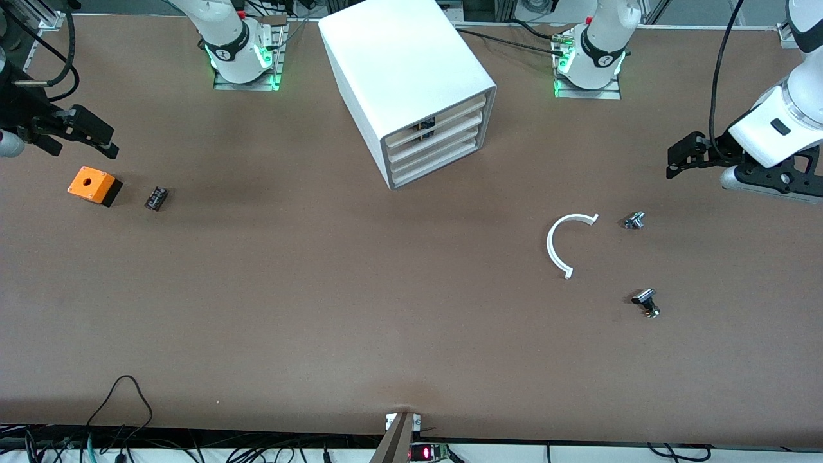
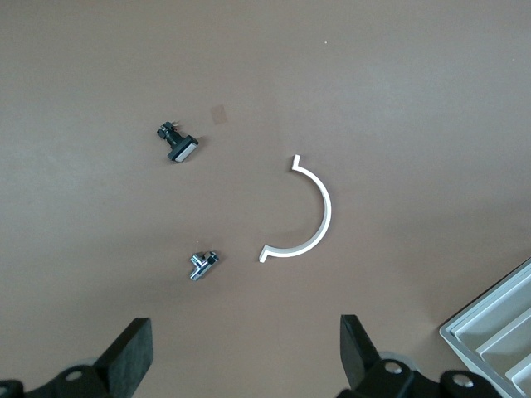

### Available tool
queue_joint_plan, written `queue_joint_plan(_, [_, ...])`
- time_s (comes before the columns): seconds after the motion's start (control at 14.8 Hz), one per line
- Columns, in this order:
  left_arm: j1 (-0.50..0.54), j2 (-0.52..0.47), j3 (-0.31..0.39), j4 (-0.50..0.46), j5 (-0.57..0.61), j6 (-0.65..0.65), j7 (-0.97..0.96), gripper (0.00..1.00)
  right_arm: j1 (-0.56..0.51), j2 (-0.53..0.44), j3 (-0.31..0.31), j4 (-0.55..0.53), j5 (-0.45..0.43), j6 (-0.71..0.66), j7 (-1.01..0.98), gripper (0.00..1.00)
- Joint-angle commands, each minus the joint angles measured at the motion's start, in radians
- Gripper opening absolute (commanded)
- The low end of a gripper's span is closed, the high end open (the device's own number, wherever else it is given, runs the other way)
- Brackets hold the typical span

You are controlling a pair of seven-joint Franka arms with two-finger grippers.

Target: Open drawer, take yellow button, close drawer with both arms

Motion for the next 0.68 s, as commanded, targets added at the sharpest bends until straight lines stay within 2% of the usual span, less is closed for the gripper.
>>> queue_joint_plan(0.0, [-0.004,0.01,-0.001,0.03,0.019,-0.023,0.005,0.99,-0.013,0.007,0.009,0.014,0.019,-0.017,-0.012,0.99])
queue_joint_plan(0.27, [-0.004,0.01,-0.001,0.03,0.019,-0.023,0.005,0.99,-0.013,0.013,0.009,0.011,0.013,-0.018,-0.007,0.99])
queue_joint_plan(0.47, [-0.004,0.01,-0.003,0.03,0.019,-0.023,0.003,0.99,-0.013,0.014,0.009,-0.022,0.011,-0.081,0.002,0.99])
queue_joint_plan(0.61, [-0.004,0.01,-0.003,0.03,0.019,-0.023,0.003,0.99,-0.018,0.063,0.007,-0.033,0.022,-0.103,0.004,0.99])
